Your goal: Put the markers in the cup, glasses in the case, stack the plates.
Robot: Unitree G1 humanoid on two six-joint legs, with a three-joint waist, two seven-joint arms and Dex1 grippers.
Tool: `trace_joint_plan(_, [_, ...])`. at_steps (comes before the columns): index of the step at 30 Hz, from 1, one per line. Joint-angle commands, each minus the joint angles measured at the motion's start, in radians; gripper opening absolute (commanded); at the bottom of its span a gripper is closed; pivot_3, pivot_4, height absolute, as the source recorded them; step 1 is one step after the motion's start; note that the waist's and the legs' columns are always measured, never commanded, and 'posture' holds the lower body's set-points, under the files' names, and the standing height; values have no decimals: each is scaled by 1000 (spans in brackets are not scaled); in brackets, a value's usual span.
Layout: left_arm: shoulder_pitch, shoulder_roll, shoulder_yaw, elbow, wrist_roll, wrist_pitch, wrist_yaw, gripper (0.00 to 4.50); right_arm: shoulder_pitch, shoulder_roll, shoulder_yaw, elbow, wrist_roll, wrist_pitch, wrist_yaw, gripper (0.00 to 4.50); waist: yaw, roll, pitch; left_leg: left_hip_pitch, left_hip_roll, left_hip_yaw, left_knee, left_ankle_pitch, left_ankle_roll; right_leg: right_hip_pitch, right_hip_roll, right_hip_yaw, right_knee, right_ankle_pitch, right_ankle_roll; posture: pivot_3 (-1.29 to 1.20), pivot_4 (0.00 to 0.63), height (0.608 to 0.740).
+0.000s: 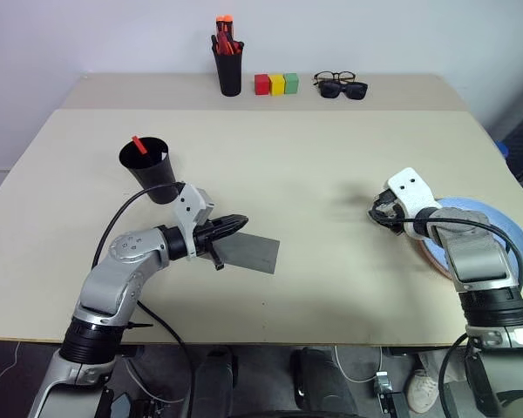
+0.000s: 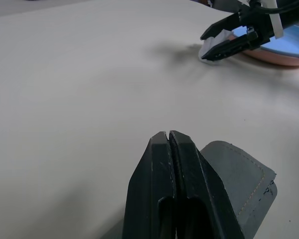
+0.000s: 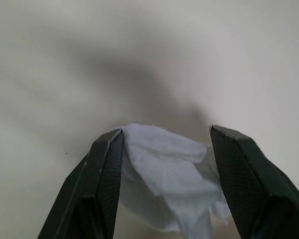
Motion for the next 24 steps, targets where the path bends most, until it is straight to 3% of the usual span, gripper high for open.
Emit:
trace_joint_plan(1, [4, 11, 23, -35, -11, -7, 2, 0, 7, 6, -16, 13, 18, 64, -29, 2247, 1, 0, 0, 0, 0, 0, 0, 0, 0, 0, 0, 0, 0, 0, 0, 0, 150, 740])
trace_joint_plan(2, [2, 10, 22, -34, -10, -8, 2, 0, 9, 6, -15, 6, 25, 72, -30, 1979, 1, 0, 0, 0, 0, 0, 0, 0, 0, 1, 0, 0, 0, 0, 0, 0, 150, 740])
trace_joint_plan(6, [-7, 10, 16, -26, -9, -10, 0, 0, 19, 8, -17, -29, 50, 105, -44, 89, 1, 0, 0, 0, 0, 0, 0, 0, 0, 1, 0, 0, 0, 0, 0, 0, 150, 740])
trace_joint_plan(14, [-18, 10, 15, -11, -6, -16, -9, 0, 27, -12, -46, -152, 67, 90, -96, 29, 0, 0, 0, 0, 0, 0, 0, 0, 0, 0, 0, 0, 0, 0, 0, 0, 150, 740])
trace_joint_plan(18, [-18, 37, 54, -22, -24, -4, -15, 0, 36, -90, -168, -347, 97, 204, -87, 29, 0, 2, 1, -1, 0, 0, 0, 0, 0, -2, 0, 0, 0, 0, 0, 0, 150, 740])
trace_joint_plan(24, [-4, 78, 78, -22, -35, 1, -34, 0, 174, -234, -276, -437, 103, 319, -60, 29, 2, 0, 0, -1, 0, 0, -1, 0, 0, -1, 0, 0, -1, 0, 0, 0, 150, 740])
